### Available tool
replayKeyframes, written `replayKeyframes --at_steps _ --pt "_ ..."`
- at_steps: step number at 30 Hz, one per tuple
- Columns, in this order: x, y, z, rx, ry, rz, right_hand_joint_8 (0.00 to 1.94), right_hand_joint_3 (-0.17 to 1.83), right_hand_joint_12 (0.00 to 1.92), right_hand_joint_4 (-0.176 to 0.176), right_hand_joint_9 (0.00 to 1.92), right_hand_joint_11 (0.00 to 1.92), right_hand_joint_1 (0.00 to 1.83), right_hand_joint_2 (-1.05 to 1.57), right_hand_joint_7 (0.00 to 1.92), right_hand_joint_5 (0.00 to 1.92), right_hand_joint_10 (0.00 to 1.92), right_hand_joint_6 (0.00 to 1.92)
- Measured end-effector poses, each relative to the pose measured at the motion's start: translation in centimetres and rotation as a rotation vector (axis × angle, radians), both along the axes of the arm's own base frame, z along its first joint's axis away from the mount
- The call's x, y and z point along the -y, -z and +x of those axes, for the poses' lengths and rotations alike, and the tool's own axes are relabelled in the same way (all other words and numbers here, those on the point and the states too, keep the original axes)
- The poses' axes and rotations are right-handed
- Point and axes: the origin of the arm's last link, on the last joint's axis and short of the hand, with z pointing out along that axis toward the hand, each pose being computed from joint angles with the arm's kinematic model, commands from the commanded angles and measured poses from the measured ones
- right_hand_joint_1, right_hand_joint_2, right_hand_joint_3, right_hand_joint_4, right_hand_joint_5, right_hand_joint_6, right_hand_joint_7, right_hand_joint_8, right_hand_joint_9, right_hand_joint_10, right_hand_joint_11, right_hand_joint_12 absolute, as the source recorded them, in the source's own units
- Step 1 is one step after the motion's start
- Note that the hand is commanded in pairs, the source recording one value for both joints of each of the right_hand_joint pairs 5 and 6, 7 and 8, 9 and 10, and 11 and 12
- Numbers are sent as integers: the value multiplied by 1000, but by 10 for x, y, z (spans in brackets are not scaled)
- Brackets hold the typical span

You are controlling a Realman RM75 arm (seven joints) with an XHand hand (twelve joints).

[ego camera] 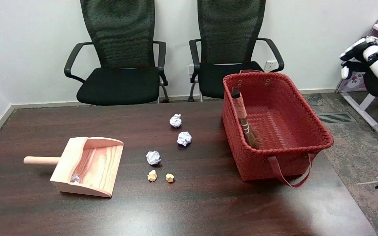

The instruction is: Pick up the broom by its handle.

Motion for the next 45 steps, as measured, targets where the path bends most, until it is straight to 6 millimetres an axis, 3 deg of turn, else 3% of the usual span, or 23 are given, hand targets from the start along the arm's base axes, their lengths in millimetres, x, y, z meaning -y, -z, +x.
replayKeyframes --at_steps 27,33,38,42,45 --pt "3 38 -16 11 74 251 1047 1194 1457 -176 1018 1457 730 1036 1047 1047 1018 1047" --pt "7 43 -16 3 83 275 983 1179 1409 -176 944 1409 754 888 983 983 944 983" --pt "11 46 -14 -11 88 291 841 1114 1128 -176 684 1128 795 673 841 841 684 841" --pt "15 48 -11 -24 85 305 624 1010 834 -176 491 834 826 491 624 624 491 624" --pt "18 50 -9 -35 83 317 413 953 744 -176 400 744 846 390 413 413 400 413"
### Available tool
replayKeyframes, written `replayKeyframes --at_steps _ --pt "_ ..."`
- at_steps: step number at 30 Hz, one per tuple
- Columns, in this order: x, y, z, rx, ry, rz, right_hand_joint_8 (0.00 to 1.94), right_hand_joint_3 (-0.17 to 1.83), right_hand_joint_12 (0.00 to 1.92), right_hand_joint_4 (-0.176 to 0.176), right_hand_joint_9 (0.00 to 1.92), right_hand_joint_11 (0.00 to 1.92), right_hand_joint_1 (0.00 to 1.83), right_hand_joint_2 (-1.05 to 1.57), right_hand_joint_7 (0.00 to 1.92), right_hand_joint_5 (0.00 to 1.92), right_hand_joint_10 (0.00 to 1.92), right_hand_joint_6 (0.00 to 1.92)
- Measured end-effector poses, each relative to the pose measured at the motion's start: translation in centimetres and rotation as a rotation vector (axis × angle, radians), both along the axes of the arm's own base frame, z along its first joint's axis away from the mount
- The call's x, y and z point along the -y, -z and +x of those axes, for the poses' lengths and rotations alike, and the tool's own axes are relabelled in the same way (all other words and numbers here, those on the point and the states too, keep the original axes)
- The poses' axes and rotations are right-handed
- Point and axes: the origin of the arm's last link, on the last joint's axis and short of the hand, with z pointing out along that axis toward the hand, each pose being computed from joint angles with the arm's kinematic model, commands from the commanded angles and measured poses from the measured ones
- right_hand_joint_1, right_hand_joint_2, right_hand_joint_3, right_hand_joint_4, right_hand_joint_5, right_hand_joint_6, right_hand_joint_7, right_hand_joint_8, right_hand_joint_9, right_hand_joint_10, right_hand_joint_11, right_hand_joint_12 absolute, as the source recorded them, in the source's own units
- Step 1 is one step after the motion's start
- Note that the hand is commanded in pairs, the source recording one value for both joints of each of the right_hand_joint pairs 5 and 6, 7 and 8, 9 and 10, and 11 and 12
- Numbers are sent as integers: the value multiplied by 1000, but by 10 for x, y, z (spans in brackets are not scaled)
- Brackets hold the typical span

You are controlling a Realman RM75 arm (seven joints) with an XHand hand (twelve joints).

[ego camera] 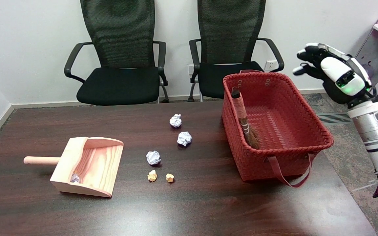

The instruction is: Pick up the broom by its handle.

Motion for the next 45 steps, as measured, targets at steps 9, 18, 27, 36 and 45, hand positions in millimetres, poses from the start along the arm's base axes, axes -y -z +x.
replayKeyframes --at_steps 9,18,27,36,45 --pt "10 9 5 -42 10 48 251 754 381 -176 212 381 909 179 251 251 212 251" --pt "24 24 4 -124 81 104 228 724 355 -176 200 355 911 40 228 228 200 228" --pt "35 38 0 -233 151 110 234 733 424 -176 258 424 909 -28 234 234 258 234" --pt "42 54 -7 -314 217 124 225 706 544 -176 377 544 887 -33 225 225 377 225" --pt "49 70 -13 -391 292 138 258 701 539 -176 386 539 879 -33 258 258 386 258"
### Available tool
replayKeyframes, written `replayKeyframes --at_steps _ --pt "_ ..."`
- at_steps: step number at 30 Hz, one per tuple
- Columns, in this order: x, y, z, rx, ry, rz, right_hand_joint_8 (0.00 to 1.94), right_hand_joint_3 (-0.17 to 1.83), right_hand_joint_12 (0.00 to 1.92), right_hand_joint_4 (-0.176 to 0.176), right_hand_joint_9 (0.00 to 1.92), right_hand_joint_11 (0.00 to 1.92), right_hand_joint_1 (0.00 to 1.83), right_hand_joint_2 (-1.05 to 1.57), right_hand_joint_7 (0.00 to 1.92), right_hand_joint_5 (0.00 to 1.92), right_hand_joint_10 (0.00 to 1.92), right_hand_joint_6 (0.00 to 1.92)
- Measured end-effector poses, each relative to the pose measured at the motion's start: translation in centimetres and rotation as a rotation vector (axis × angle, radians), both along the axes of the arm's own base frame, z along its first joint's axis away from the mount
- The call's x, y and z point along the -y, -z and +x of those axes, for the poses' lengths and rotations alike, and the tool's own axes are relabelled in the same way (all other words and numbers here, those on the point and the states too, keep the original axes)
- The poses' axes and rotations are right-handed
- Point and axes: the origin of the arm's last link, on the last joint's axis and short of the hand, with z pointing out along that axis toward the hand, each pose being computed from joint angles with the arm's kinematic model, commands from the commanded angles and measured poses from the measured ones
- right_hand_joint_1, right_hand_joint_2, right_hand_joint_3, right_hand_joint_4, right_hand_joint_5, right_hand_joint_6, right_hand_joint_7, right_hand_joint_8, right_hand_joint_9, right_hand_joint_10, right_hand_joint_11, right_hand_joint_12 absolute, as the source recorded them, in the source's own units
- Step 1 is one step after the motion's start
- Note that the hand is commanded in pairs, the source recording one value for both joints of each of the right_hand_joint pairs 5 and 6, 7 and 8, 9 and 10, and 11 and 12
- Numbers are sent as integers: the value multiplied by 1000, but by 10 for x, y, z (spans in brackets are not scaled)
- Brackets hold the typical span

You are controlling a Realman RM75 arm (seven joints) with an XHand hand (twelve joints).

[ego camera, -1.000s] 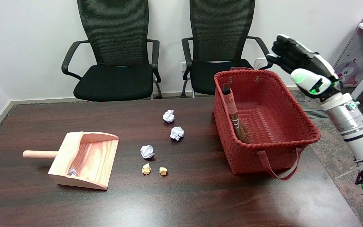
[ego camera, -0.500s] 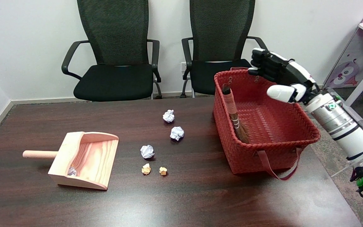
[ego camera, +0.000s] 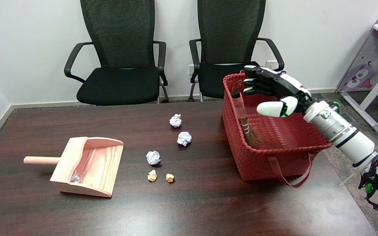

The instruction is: Pick up the broom by its handle.

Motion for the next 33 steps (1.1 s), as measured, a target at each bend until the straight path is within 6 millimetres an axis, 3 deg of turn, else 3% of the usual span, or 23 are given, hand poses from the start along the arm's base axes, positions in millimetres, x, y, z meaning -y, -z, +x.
replayKeyframes --at_steps 20,33 --pt "12 27 -6 -78 45 9 292 725 521 -176 369 521 864 -41 292 292 369 292" --pt "31 57 -9 -93 34 55 345 719 597 -176 411 597 863 -42 345 345 411 345"
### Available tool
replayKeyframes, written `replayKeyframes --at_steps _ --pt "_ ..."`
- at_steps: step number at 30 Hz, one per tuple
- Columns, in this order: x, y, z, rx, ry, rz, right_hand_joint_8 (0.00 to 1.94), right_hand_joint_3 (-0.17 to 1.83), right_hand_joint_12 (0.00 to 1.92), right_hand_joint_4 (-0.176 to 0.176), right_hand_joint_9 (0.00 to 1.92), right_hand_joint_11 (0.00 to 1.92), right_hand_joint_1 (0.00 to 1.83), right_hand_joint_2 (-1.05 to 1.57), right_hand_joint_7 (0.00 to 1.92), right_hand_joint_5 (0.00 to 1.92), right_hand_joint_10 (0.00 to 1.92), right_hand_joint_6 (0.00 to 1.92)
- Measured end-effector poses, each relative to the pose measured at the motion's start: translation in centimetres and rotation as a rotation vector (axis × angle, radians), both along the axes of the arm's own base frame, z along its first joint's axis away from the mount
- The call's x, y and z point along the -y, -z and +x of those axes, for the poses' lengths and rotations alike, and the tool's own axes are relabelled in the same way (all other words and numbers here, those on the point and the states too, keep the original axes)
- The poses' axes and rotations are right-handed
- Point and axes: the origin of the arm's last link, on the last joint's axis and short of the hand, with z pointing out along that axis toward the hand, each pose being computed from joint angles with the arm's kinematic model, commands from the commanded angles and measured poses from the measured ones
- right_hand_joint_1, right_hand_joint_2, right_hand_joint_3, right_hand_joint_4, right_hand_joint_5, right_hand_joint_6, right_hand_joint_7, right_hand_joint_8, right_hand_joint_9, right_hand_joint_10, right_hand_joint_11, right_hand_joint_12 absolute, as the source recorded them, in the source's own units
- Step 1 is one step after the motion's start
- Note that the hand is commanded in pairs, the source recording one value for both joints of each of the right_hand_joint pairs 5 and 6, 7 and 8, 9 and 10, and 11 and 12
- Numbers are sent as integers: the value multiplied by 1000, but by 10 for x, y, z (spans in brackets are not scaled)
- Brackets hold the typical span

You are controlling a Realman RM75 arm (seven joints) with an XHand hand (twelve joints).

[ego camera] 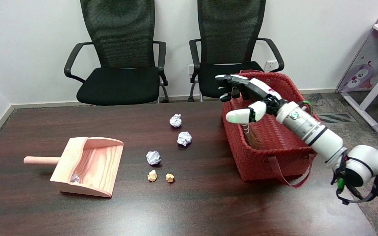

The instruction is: Pick up the broom by its handle.

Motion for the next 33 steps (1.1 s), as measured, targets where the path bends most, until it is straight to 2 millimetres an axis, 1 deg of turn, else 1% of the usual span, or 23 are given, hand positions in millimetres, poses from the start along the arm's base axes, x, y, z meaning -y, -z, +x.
replayKeyframes --at_steps 4,6,8,9,10,11,12,13,14,15,16,17,21,23,24,25,26,27,28,31,33 --pt "6 7 -1 3 -4 12 379 709 673 -176 475 673 861 -30 379 379 475 379" --pt "8 10 -2 6 -5 16 432 704 742 -176 571 742 860 -21 432 432 571 432" --pt "10 12 -3 11 -5 20 703 690 960 -176 797 960 858 14 703 703 797 703" --pt "11 13 -3 13 -7 21 833 684 1038 -176 898 1038 856 29 833 833 898 833" --pt "12 14 -3 16 -8 22 964 679 1117 -168 1029 1117 854 46 964 964 1029 964" --pt "12 14 -4 19 -10 22 1049 677 1193 -118 1166 1193 849 67 1049 1049 1166 1049" --pt "13 15 -4 22 -11 22 1092 694 1247 -33 1245 1247 844 82 1092 1092 1245 1092" --pt "13 16 -4 24 -11 23 1117 723 1279 34 1299 1279 840 94 1117 1117 1299 1117" --pt "14 16 -4 28 -12 23 1132 750 1301 92 1337 1301 829 108 1132 1132 1337 1132" --pt "14 17 -5 31 -12 23 1135 759 1311 102 1352 1311 825 114 1135 1135 1352 1135" --pt "15 18 -5 34 -12 23 1133 765 1317 97 1364 1317 821 119 1133 1133 1364 1133" --pt "15 18 -6 36 -11 23 1123 782 1332 14 1378 1332 819 128 1123 1123 1378 1123" --pt "16 19 -7 50 -11 21 1112 793 1344 7 1387 1344 806 155 1112 1112 1387 1112" --pt "17 19 -8 56 -12 18 1114 796 1347 8 1396 1347 804 158 1114 1114 1396 1114" --pt "17 18 -8 60 -13 16 1121 798 1352 13 1402 1352 802 161 1121 1121 1402 1121" --pt "17 18 -9 65 -14 14 1133 799 1354 53 1404 1354 799 162 1133 1133 1404 1133" --pt "17 18 -9 69 -15 13 1148 800 1357 133 1406 1357 795 164 1148 1148 1406 1148" --pt "17 18 -10 73 -16 11 1161 800 1359 169 1409 1359 792 167 1161 1161 1409 1161" --pt "17 18 -11 77 -17 9 1185 800 1363 176 1415 1363 777 173 1185 1185 1415 1185" --pt "17 18 -12 88 -19 5 1237 806 1371 176 1433 1371 766 180 1237 1237 1433 1237" --pt "17 18 -14 94 -20 2 1307 811 1386 176 1470 1386 762 185 1307 1307 1470 1307"
